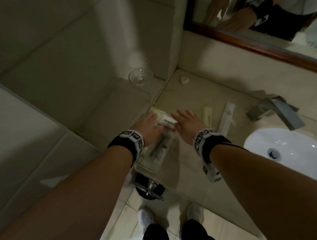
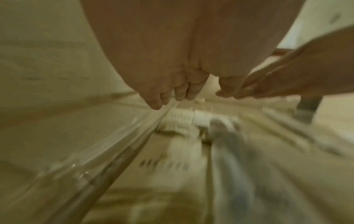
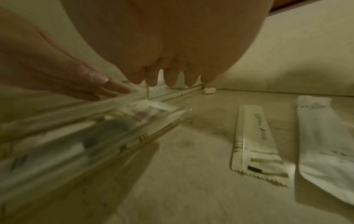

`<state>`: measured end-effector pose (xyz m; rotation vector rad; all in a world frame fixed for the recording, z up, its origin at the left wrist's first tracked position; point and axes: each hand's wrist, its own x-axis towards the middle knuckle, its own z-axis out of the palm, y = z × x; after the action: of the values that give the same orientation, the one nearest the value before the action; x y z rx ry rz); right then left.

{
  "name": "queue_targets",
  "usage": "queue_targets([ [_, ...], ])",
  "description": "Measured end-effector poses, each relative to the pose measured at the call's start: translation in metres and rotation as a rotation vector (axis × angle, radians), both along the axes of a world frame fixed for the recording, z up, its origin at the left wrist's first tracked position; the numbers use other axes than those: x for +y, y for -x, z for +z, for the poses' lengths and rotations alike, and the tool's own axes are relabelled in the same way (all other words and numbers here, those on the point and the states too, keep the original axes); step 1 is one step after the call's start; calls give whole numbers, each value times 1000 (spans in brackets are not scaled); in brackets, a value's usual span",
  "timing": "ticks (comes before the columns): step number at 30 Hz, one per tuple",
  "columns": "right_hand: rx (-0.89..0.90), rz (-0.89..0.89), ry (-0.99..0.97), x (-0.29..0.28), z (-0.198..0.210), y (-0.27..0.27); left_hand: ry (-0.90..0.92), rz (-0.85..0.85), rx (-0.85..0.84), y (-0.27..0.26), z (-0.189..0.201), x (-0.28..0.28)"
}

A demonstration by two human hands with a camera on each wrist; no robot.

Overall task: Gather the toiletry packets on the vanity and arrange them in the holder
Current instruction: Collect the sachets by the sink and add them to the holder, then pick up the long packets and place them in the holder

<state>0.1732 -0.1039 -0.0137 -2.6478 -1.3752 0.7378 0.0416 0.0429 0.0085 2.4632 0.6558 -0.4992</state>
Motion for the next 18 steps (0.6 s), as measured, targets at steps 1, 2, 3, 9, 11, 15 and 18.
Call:
queue_targets([
  [1,40,-60,-18,-1,9,-4,41,36,-34,-2,7,2],
  [2,92,-133,-38,-1,17,-9,92,93,-59,-4,15,4],
  [3,142,-222,-70,-3,26,-14,149,167,-91,-7,24,5],
  [9,225,-574,-266,-27,86,-22,372,438,-275,-32,83,4],
  [11,185,-612,-317,-44,106,-25,482,483,-329,-44,93,1],
  [15,131,-708,-372,-82,140,-32,627,474,-391,-62,118,-18],
  [18,66,-755,-363,-118,166,-37,837,576,-451,-71,147,-47],
])
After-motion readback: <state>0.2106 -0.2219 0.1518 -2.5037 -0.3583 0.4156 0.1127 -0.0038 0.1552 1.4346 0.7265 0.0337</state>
